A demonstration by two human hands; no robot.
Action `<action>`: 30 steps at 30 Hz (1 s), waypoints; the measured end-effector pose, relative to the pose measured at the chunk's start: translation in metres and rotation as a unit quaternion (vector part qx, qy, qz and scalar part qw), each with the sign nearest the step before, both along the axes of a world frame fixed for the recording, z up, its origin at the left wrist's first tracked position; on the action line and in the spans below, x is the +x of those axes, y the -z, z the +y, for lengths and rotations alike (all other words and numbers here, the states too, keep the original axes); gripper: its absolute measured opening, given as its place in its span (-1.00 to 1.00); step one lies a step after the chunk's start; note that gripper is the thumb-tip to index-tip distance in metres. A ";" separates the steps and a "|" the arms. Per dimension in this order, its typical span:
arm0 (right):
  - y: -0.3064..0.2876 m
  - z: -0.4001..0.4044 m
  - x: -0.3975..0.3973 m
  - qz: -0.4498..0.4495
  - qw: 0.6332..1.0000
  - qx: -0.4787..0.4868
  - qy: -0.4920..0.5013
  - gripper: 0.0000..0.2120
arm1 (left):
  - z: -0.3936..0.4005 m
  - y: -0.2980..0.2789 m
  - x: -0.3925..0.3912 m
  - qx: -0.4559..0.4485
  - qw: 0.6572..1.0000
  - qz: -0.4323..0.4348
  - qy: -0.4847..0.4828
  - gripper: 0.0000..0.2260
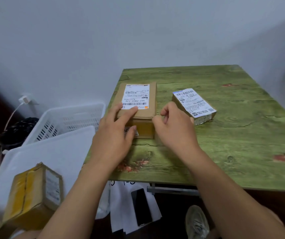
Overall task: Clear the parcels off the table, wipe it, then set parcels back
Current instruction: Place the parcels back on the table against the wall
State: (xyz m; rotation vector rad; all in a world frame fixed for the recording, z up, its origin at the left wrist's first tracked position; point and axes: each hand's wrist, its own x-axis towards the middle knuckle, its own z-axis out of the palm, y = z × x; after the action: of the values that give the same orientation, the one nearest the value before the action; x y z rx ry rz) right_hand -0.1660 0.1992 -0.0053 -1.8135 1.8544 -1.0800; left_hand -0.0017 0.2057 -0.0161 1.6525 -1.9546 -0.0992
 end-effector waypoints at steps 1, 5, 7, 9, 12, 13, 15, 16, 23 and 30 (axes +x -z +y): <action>-0.003 -0.001 -0.002 -0.018 1.000 -0.004 0.004 -0.90 | -0.004 -0.002 0.000 0.000 1.000 -0.003 -0.003 -0.56; -0.009 -0.001 -0.015 -0.058 0.998 -0.002 0.013 -0.91 | -0.031 -0.008 -0.004 0.017 0.999 -0.024 -0.018 -0.59; -0.011 0.000 -0.022 -0.075 0.997 -0.001 0.016 -0.92 | -0.044 -0.009 -0.009 0.023 0.999 -0.025 -0.022 -0.59; -0.013 -0.002 -0.031 -0.098 0.995 -0.002 0.023 -0.94 | -0.059 -0.011 -0.014 0.024 0.999 -0.021 -0.019 -0.60; -0.013 -0.010 -0.044 -0.095 0.994 -0.024 0.048 -0.94 | -0.080 -0.016 -0.022 0.030 0.999 -0.016 -0.010 -0.63; -0.013 -0.013 -0.049 -0.076 0.995 -0.033 0.062 -0.94 | -0.087 -0.018 -0.025 0.034 0.999 -0.018 -0.009 -0.64; -0.012 -0.020 -0.060 -0.019 0.995 -0.029 0.093 -0.88 | -0.097 -0.023 -0.030 0.042 0.999 -0.010 -0.009 -0.66; -0.012 -0.024 -0.066 0.010 0.994 -0.015 0.107 -0.84 | -0.102 -0.025 -0.033 0.046 0.999 -0.007 -0.009 -0.66; 0.000 -0.033 -0.087 0.087 0.989 0.079 0.093 -0.66 | -0.139 -0.026 -0.041 0.073 0.993 0.088 -0.008 -0.66; 0.011 -0.046 -0.091 0.106 0.981 0.159 0.032 -0.51 | -0.174 -0.026 -0.042 0.092 0.990 0.104 -0.006 -0.66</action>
State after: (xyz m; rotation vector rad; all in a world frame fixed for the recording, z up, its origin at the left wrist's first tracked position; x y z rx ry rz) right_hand -0.2572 0.1533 -0.0161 -1.7427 2.0794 -0.5835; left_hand -0.0435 0.0320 0.0097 1.6940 -1.8220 -0.4423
